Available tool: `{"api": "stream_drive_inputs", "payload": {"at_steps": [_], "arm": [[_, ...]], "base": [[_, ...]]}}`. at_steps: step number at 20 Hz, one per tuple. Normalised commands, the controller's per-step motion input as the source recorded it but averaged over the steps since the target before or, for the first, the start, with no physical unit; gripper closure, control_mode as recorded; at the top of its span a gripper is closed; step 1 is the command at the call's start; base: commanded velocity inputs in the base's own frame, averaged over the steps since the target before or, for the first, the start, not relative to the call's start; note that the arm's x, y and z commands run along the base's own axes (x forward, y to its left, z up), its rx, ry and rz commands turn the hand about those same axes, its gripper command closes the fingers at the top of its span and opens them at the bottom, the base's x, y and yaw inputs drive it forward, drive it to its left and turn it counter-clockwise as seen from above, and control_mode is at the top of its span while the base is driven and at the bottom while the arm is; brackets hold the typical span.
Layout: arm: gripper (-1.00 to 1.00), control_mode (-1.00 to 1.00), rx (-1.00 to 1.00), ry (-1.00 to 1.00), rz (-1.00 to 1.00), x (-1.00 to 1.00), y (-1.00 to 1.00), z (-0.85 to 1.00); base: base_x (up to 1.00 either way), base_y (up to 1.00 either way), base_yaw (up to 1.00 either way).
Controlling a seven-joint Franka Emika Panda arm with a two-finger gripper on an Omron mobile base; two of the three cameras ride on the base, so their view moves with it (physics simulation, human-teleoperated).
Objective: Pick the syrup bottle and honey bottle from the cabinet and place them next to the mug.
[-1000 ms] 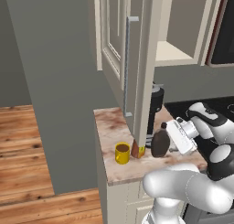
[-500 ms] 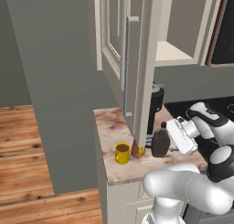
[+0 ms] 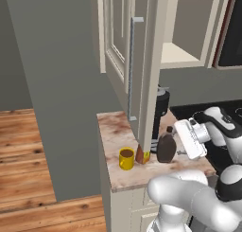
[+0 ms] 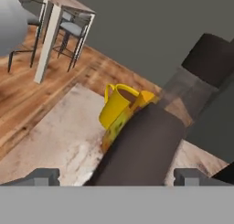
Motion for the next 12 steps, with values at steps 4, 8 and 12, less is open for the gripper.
{"api": "stream_drive_inputs", "payload": {"at_steps": [4, 8, 12], "arm": [[-1.00, -1.00, 0.03, -0.18, 0.00, -0.03, -0.02, 0.28], [-1.00, -1.00, 0.04, -0.18, 0.00, -0.02, -0.08, 0.56], [-1.00, -1.00, 0.07, -0.17, 0.00, 0.00, -0.12, 0.68]], "base": [[0.00, 0.00, 0.00], [0.00, 0.00, 0.00], [0.00, 0.00, 0.00]]}}
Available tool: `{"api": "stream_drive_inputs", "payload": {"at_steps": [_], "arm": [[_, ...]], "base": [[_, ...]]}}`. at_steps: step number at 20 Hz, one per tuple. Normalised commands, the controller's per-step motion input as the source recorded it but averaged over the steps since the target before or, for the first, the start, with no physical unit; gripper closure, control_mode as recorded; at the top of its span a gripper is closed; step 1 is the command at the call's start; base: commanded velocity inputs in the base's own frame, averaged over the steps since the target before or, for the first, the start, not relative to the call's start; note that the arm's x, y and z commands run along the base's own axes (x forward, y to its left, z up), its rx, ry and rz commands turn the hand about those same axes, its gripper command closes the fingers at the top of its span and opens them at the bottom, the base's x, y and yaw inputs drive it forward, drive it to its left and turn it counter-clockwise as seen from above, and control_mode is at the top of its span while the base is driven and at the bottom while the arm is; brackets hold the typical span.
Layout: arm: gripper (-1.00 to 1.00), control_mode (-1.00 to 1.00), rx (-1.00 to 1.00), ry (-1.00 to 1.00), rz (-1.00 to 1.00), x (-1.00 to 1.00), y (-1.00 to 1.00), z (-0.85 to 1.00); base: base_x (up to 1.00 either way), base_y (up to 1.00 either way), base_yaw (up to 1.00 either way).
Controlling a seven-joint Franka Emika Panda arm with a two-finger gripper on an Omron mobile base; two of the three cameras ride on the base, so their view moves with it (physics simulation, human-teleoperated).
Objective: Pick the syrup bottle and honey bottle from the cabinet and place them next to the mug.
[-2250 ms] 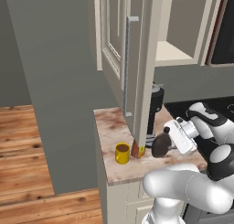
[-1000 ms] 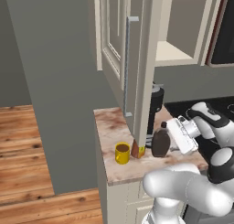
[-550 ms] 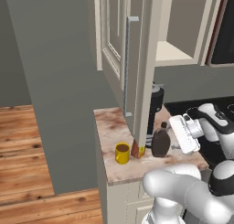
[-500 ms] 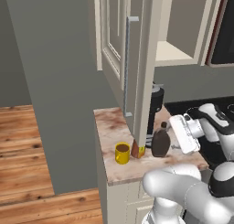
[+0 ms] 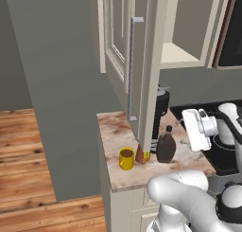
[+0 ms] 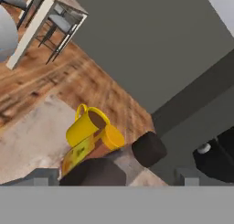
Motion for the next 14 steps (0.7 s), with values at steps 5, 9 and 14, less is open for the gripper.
{"api": "stream_drive_inputs", "payload": {"at_steps": [5, 9, 14], "arm": [[-1.00, -1.00, 0.09, -0.16, -0.02, -0.21, -0.12, 0.73], [-1.00, -1.00, 0.08, -0.04, -0.16, -0.88, -0.13, 0.57], [-1.00, -1.00, 0.08, 0.06, -0.29, -1.00, -0.18, 0.42]], "base": [[0.00, 0.00, 0.00], [0.00, 0.00, 0.00], [0.00, 0.00, 0.00]]}}
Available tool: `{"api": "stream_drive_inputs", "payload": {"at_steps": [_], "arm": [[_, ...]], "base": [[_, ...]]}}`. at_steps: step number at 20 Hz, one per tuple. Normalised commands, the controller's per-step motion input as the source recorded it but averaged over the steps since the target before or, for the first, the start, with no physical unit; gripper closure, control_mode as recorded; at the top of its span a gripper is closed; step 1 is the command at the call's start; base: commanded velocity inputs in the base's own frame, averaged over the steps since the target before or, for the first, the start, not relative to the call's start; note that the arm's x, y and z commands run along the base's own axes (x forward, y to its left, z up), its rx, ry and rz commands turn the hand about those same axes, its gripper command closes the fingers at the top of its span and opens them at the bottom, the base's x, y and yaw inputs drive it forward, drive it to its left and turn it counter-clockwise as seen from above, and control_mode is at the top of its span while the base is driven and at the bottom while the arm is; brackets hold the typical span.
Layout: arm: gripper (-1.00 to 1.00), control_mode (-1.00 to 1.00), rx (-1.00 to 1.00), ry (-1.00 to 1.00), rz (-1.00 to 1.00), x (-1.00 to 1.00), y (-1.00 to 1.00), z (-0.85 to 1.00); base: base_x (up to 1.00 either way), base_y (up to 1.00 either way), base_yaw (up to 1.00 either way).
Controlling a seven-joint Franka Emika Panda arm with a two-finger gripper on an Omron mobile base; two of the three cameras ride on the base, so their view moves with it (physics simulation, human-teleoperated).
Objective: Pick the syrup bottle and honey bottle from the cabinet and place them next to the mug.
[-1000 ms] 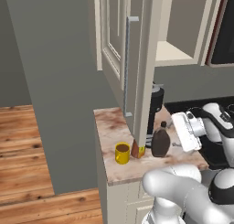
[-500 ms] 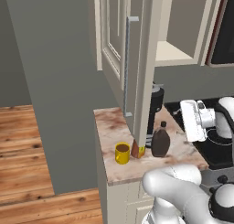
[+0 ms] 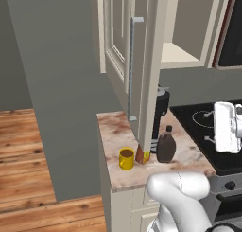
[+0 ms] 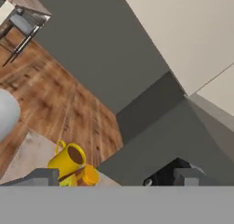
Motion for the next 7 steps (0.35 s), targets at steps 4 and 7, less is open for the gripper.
{"api": "stream_drive_inputs", "payload": {"at_steps": [4, 7], "arm": [[-1.00, -1.00, 0.06, 0.16, -0.32, -1.00, -0.08, 0.63], [-1.00, -1.00, 0.02, 0.22, -0.32, -0.89, 0.00, 0.85]], "base": [[0.00, 0.00, 0.00], [0.00, 0.00, 0.00]]}}
